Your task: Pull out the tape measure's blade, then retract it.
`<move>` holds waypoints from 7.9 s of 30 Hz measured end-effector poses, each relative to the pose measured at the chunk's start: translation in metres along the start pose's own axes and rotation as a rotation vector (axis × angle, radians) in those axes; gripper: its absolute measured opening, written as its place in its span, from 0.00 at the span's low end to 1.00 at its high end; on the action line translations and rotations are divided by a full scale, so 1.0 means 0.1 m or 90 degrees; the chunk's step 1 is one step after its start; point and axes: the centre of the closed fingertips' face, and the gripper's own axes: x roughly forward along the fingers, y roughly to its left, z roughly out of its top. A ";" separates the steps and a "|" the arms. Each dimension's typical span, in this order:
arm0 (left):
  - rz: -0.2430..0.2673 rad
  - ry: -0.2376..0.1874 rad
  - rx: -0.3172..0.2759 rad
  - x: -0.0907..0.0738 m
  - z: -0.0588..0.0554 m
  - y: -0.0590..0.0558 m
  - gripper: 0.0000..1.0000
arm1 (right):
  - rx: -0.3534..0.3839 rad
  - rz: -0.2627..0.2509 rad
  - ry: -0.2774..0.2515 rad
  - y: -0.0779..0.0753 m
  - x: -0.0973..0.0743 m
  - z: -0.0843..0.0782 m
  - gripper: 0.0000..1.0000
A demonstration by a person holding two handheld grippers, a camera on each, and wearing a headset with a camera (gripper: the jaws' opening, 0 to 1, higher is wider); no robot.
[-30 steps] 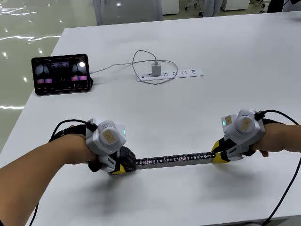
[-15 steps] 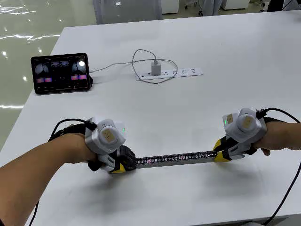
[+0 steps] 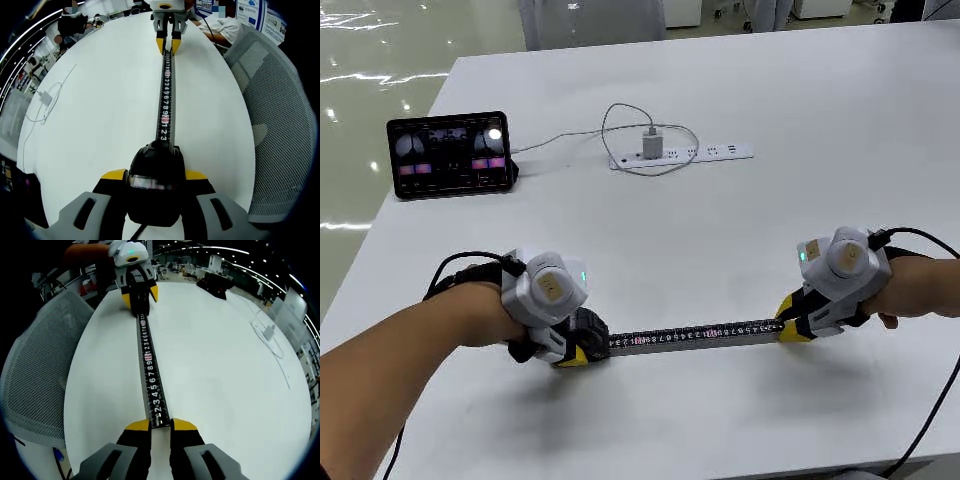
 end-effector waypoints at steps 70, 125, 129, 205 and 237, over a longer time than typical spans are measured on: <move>-0.012 -0.047 -0.150 -0.14 -0.16 -0.07 0.98 | 0.030 -0.041 0.040 0.01 -0.09 -0.09 0.52; 0.292 -0.285 -0.471 -0.86 -0.79 -0.15 0.99 | 0.305 -0.283 -0.209 0.45 -0.73 -0.38 0.99; 0.291 -0.289 -0.475 -0.87 -0.86 -0.22 0.99 | 0.311 -0.288 -0.200 0.48 -0.80 -0.50 0.99; 0.284 -0.345 -0.560 -0.75 -0.10 0.02 0.99 | 0.153 -0.191 -0.082 0.35 -0.88 -0.37 0.99; 0.363 -0.285 -0.647 -0.46 -0.05 0.08 0.99 | -0.008 -0.086 -0.032 0.11 -0.58 0.02 0.99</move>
